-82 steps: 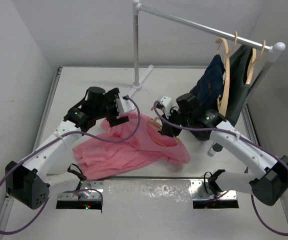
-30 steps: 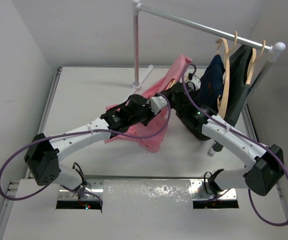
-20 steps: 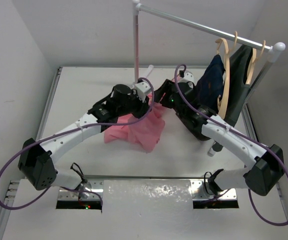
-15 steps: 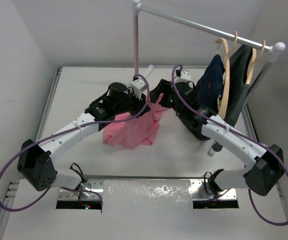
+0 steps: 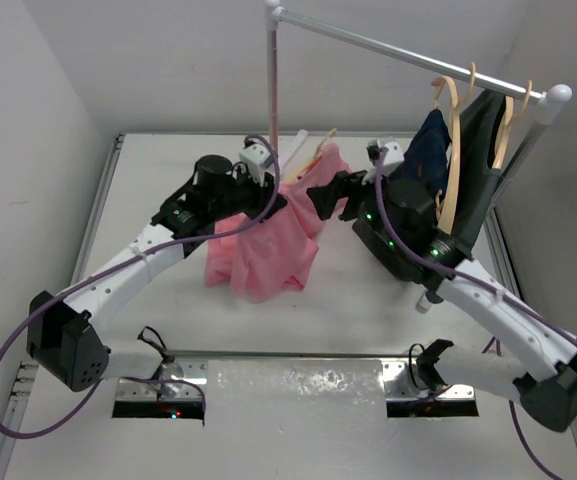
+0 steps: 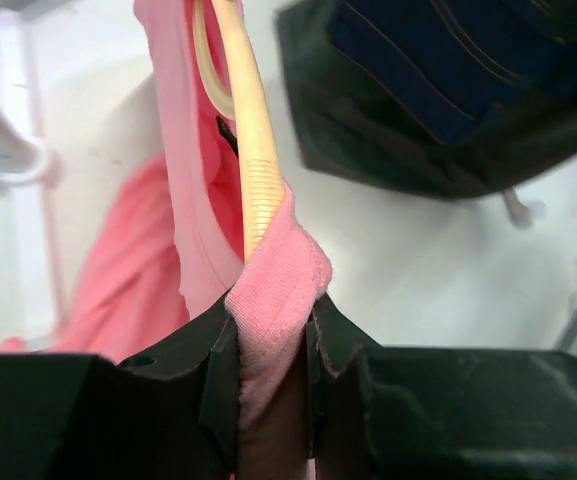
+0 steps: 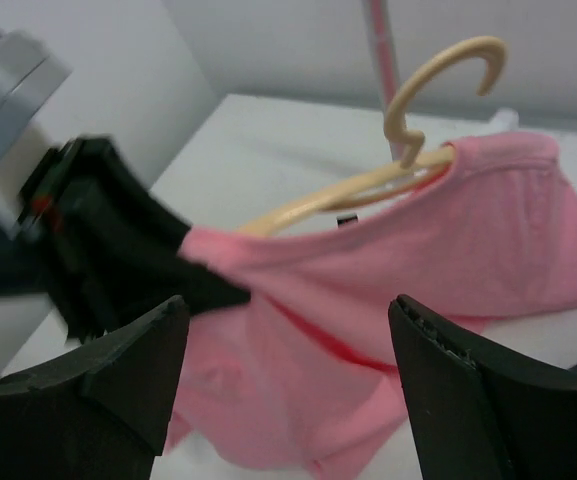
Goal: Place the t-shirt on the hanger
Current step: Place the hanger at the clothesline.
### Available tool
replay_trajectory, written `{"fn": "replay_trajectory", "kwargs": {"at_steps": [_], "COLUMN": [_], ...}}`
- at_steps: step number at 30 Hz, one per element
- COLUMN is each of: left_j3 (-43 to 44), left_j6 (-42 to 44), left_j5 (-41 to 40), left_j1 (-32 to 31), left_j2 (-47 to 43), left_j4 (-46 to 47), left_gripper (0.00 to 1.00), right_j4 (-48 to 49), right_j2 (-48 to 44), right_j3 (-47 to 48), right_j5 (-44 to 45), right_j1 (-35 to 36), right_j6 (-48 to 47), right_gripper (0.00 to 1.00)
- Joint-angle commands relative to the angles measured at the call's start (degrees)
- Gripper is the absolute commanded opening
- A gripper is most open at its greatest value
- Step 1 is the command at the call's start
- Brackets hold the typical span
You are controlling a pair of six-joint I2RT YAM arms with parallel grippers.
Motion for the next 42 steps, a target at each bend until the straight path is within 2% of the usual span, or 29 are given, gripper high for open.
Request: {"fn": "replay_trajectory", "kwargs": {"at_steps": [1,3,6,9,11,20,27,33,42], "left_j3": [3.2,3.0,3.0,2.8,3.1,7.3,10.1,13.4,19.7], "left_j6": [2.3,3.1,5.3,8.1,8.6,7.5,7.2,8.2,7.9], "left_j5": [-1.2,-1.4,-1.9,-3.8,-4.9,-2.2,-4.8,-5.7,-8.0], "left_j1": [2.9,3.0,3.0,3.0,3.3,4.2,4.3,4.3,4.3], "left_j2": [-3.9,-4.5,-5.5,-6.6,-7.3,-11.4,-12.5,-11.0,-2.3], "left_j4": [5.4,5.5,5.9,5.7,5.9,7.6,9.1,14.2,16.5], "left_gripper": [0.0,0.0,0.0,0.0,0.0,0.0,0.0,0.0,0.0], "right_j4": [7.6,2.6,-6.4,-13.7,-14.1,-10.0,-8.4,-8.1,-7.5], "right_j2": [-7.6,-9.5,-7.3,-2.1,-0.9,-4.1,-4.6,-4.9,-6.6], "right_j3": [-5.5,-6.1,-3.9,0.5,1.1,-5.5,-6.8,-6.3,-6.9], "right_j5": [-7.6,-5.6,4.0,6.7,6.1,5.6,5.2,5.4,6.1], "right_j1": [0.4,0.4,0.2,-0.7,-0.9,-0.9,-1.0,-0.9,-1.0], "right_j6": [-12.1,-15.5,-14.6,-11.7,-11.0,-11.6,-11.6,-12.2,-14.2], "right_gripper": [0.79,0.8,0.8,0.69,0.66,0.67,0.66,0.66,0.66]}}
